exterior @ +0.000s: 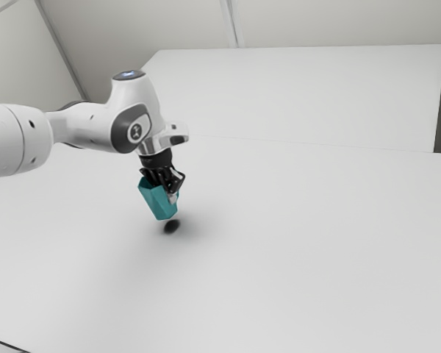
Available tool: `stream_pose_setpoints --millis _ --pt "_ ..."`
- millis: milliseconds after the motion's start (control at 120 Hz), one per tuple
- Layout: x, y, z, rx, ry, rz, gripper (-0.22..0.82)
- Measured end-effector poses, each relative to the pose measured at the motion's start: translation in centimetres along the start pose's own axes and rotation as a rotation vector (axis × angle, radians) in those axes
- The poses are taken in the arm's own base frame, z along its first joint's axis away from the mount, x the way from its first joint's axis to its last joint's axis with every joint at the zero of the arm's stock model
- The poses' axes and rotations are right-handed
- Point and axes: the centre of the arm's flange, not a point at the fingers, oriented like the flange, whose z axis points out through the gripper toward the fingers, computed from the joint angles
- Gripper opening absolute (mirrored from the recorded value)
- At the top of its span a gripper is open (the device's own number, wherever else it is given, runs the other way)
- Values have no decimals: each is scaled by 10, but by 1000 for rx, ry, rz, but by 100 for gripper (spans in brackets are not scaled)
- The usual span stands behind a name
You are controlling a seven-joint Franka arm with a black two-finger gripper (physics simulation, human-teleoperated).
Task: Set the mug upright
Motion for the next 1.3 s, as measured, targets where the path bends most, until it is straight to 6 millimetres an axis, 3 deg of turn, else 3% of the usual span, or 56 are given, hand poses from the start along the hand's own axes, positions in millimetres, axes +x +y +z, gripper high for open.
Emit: stream_pose_setpoints --millis 733,1200,1300 --pt "18 9 31 73 13 -68 -17" --pt "22 9 41 75 17 -97 -17" --pt "23 10 43 72 19 -101 -13"
